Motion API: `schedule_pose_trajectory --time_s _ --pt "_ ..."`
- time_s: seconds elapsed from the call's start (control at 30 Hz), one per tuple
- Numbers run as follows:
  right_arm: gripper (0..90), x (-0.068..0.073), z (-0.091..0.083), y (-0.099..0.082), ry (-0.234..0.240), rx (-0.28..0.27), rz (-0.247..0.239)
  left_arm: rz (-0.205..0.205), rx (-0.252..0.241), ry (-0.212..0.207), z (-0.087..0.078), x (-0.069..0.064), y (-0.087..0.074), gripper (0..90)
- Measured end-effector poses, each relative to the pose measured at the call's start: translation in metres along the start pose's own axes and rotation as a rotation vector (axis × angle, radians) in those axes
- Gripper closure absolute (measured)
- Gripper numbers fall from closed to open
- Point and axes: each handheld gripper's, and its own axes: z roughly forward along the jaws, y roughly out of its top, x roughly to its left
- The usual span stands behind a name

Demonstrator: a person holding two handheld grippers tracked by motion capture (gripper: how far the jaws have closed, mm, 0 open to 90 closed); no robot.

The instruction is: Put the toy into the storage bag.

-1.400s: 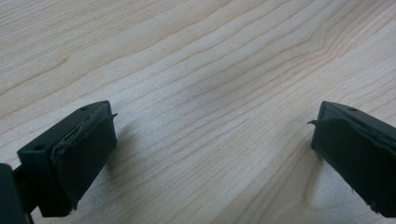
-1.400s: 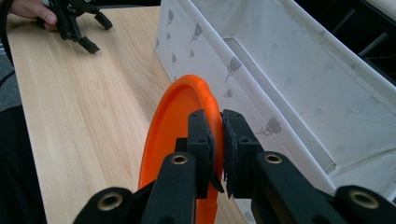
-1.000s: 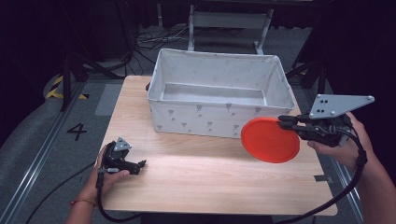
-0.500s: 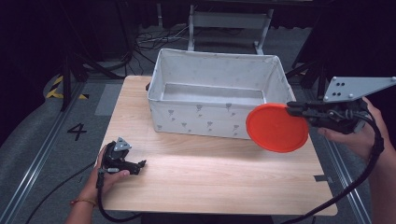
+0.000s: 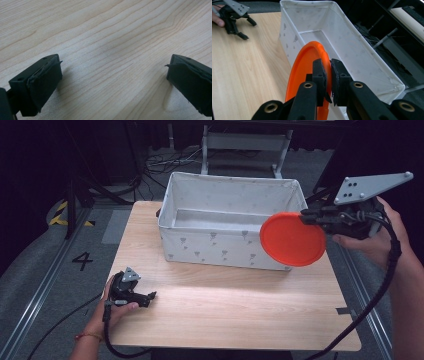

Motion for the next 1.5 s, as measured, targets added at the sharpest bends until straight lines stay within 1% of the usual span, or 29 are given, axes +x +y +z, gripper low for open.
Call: schedule_pose_trajectory --time_s 0.03,0.1,0.17,0.23,0.3,0.33,0.37,0.43,0.5,0.6,0.67,0.73,0.8,0.87,0.9,0.97,1.03,1.1,1.17,1.2,1.27,1.33,1.37,1.4,1.43,1.5 --pt "82.6 -0.005 0.004 0.005 -0.002 0.006 0.002 -0.004 -0.001 -0.002 0.0 0.0 0.0 0.5" --pt "82.6 -0.007 0.006 0.007 -0.008 0.007 0.004 0.0 -0.001 0.0 0.0 0.0 0.0 0.5" --pt "82.6 -0.01 0.008 0.012 -0.009 0.002 0.003 -0.004 0.0 -0.002 0.0 0.0 0.0 0.5" --pt "82.6 -0.016 0.01 0.018 -0.009 -0.008 0.01 -0.006 -0.001 -0.003 0.0 0.0 0.0 0.4" --pt "82.6 -0.02 0.012 0.022 -0.018 -0.006 0.007 0.001 -0.003 0.0 0.0 0.0 0.0 0.4" --pt "82.6 -0.02 0.012 0.022 -0.018 -0.006 0.007 0.001 -0.003 0.0 0.0 0.0 0.0 0.4" --pt "82.6 -0.023 0.013 0.024 -0.023 -0.007 0.014 -0.005 0.0 -0.003 0.0 0.0 0.0 0.4" --pt "82.6 -0.029 0.016 0.028 -0.026 -0.005 0.016 0.001 -0.002 -0.001 0.0 0.0 0.0 0.4" --pt "82.6 -0.033 0.018 0.03 -0.033 -0.001 0.015 -0.003 0.0 -0.004 0.0 0.0 0.0 0.4" --pt "82.6 -0.042 0.022 0.034 -0.044 0.015 0.022 -0.001 0.001 -0.004 0.0 0.0 0.0 0.4" --pt "82.6 -0.049 0.026 0.033 -0.06 0.031 0.02 0.001 0.001 -0.005 0.0 0.0 0.0 0.4" --pt "82.6 -0.058 0.031 0.03 -0.064 0.04 0.043 0.002 0.0 -0.004 0.0 0.0 0.0 0.4" --pt "82.6 -0.064 0.037 0.029 -0.065 0.046 0.053 0.001 0.001 -0.004 0.0 0.0 0.0 0.4" --pt "82.6 -0.07 0.045 0.026 -0.056 0.051 0.066 0.0 0.001 -0.004 0.0 0.0 0.0 0.4" --pt "82.6 -0.072 0.05 0.026 -0.058 0.062 0.067 -0.002 0.002 -0.005 0.0 0.0 0.0 0.4" --pt "82.6 -0.073 0.06 0.026 -0.059 0.077 0.052 0.001 0.0 -0.002 0.0 0.0 0.0 0.3" --pt "82.6 -0.076 0.072 0.025 -0.048 0.09 0.061 -0.005 0.003 -0.002 0.0 0.0 0.0 0.4" --pt "82.6 -0.076 0.082 0.024 -0.046 0.089 0.045 -0.006 0.001 -0.003 0.0 0.0 0.0 0.4" --pt "82.6 -0.08 0.091 0.02 -0.04 0.079 0.073 0.0 0.0 0.002 0.0 0.0 0.0 0.5" --pt "82.6 -0.082 0.094 0.019 -0.037 0.072 0.079 0.0 0.0 0.002 0.0 0.0 0.0 0.5" --pt "82.6 -0.085 0.097 0.016 -0.028 0.051 0.091 -0.003 -0.001 -0.001 0.0 0.0 0.0 0.4" --pt "82.6 -0.089 0.098 0.014 -0.031 0.045 0.111 -0.004 0.0 -0.003 0.0 0.0 0.0 0.5" --pt "82.6 -0.092 0.096 0.014 -0.032 0.049 0.117 -0.005 0.0 -0.003 0.0 0.0 0.0 0.4" --pt "82.6 -0.092 0.094 0.015 -0.033 0.043 0.113 -0.005 -0.001 -0.003 0.0 0.0 0.0 0.4" --pt "82.6 -0.093 0.089 0.016 -0.034 0.026 0.107 -0.003 0.001 -0.002 0.0 0.0 0.0 0.4" --pt "82.6 -0.095 0.087 0.016 -0.036 0.021 0.112 -0.002 -0.001 0.0 0.0 0.0 0.0 0.4"
